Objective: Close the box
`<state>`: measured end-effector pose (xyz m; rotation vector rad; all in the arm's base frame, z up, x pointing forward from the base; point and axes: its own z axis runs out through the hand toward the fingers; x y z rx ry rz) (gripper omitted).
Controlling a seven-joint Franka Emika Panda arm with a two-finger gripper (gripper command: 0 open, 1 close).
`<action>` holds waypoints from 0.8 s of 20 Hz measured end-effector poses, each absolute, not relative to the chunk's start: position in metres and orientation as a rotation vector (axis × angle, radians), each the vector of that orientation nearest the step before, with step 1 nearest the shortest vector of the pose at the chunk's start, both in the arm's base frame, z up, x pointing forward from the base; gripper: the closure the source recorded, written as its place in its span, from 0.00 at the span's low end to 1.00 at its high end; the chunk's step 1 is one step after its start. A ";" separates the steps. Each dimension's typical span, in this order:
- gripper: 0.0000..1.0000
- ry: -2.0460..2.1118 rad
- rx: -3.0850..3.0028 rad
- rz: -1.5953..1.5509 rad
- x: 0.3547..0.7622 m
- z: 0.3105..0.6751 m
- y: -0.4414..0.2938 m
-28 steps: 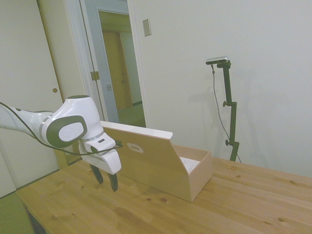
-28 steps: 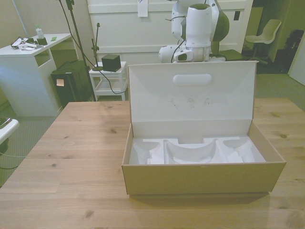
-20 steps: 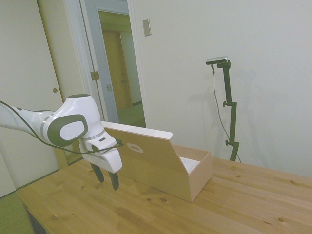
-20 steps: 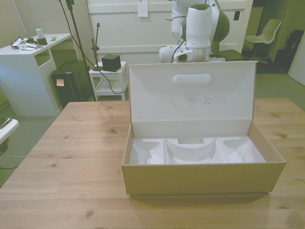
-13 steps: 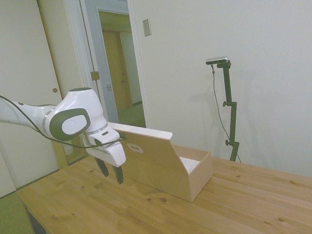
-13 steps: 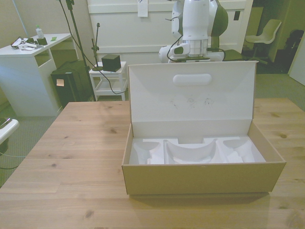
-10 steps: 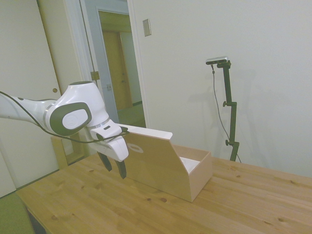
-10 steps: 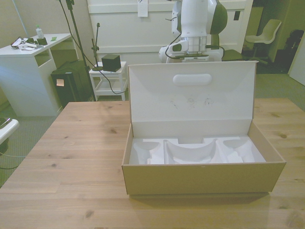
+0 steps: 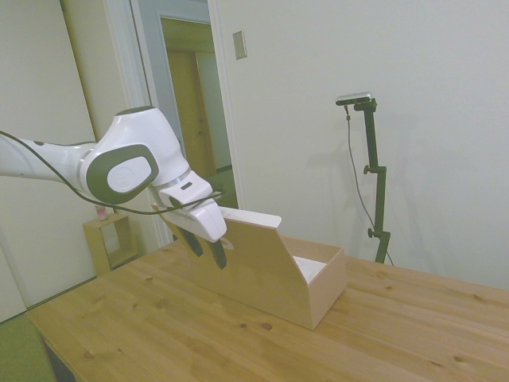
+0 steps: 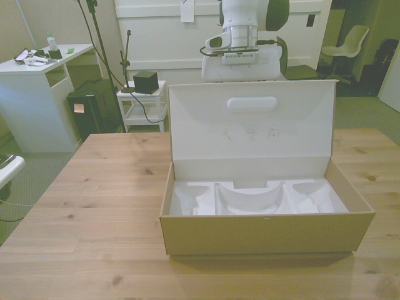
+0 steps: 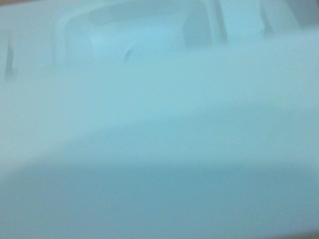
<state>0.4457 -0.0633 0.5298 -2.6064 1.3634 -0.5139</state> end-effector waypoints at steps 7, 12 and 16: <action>0.00 1.390 -2.517 -0.746 0.473 0.537 -0.081; 0.00 1.404 -2.514 -0.757 0.493 0.526 -0.081; 0.00 1.392 -2.535 -0.611 0.481 0.534 -0.059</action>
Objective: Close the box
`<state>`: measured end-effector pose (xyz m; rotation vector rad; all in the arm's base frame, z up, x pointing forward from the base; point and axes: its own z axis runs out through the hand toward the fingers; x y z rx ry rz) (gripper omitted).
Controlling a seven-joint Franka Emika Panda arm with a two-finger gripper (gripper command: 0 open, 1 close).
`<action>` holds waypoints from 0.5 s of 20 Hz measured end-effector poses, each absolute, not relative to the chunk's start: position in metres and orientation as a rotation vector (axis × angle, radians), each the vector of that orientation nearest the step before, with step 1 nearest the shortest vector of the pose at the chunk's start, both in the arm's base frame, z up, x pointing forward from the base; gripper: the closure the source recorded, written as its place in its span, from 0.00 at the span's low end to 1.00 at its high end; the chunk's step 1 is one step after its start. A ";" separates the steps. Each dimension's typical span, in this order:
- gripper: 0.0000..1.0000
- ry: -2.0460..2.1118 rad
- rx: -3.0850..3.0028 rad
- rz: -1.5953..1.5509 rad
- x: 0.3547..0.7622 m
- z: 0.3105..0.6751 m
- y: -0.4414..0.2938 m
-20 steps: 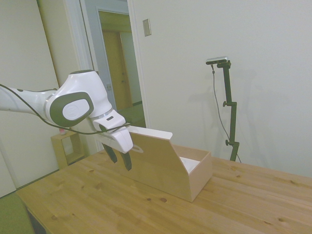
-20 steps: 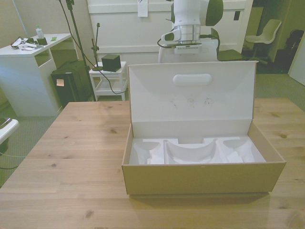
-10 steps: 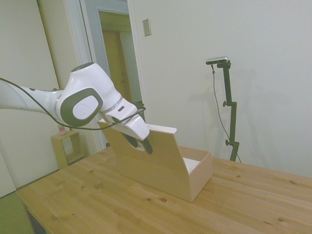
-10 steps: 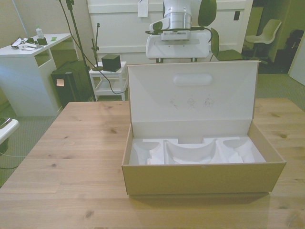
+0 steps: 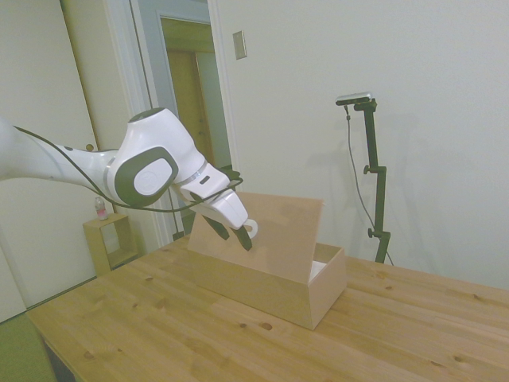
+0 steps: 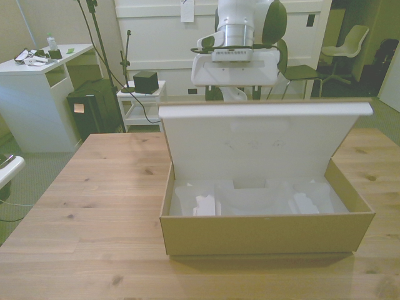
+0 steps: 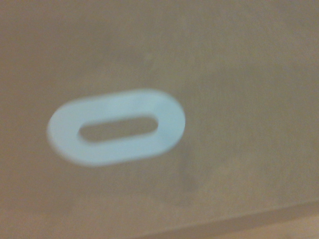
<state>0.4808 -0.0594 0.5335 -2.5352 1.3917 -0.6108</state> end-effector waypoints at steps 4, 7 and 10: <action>0.00 1.400 -2.576 -0.442 0.467 0.535 -0.070; 0.00 1.384 -2.613 -0.333 0.461 0.530 -0.073; 0.00 1.350 -2.643 -0.256 0.458 0.525 -0.070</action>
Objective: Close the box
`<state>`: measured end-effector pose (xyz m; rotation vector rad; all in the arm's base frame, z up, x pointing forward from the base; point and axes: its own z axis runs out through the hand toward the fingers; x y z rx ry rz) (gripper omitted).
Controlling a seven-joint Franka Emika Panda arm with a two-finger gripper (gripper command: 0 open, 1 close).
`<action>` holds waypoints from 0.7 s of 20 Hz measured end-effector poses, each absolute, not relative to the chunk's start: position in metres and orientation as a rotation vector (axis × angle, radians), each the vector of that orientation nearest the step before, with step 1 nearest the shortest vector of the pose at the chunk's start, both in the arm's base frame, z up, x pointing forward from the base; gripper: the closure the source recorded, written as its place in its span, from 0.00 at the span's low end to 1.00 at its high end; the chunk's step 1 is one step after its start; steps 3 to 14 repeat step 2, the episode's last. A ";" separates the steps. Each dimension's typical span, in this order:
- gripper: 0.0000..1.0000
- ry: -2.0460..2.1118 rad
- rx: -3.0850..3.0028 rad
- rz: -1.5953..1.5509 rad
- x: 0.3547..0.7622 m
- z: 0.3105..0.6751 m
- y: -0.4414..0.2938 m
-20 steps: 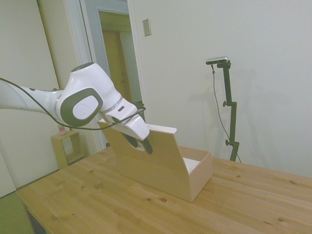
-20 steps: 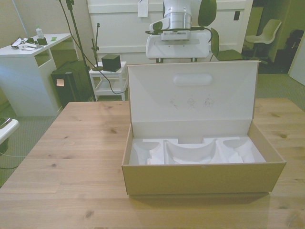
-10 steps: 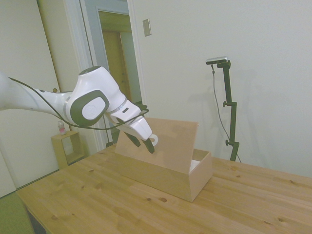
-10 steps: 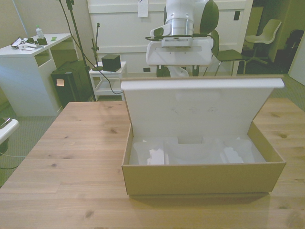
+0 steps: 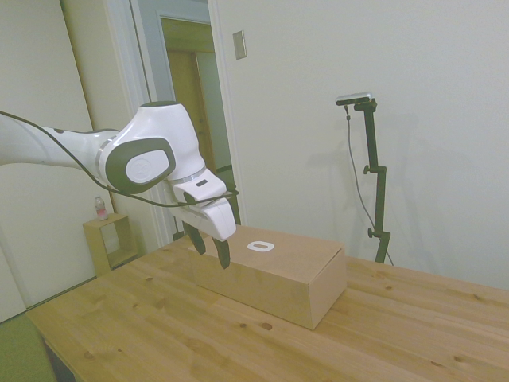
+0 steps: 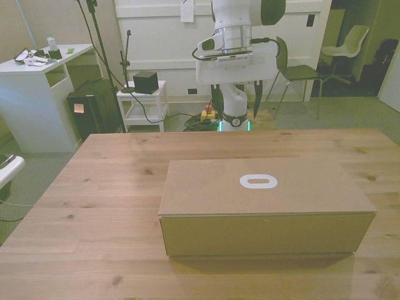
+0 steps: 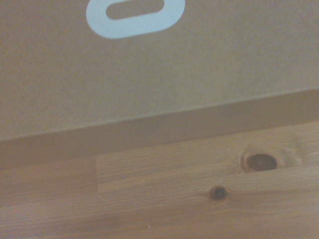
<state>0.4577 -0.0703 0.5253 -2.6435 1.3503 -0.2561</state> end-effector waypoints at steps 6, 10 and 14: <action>0.00 1.347 -2.650 -0.245 0.457 0.524 -0.071; 0.00 1.347 -2.650 -0.245 0.457 0.524 -0.071; 0.00 1.347 -2.650 -0.245 0.457 0.524 -0.071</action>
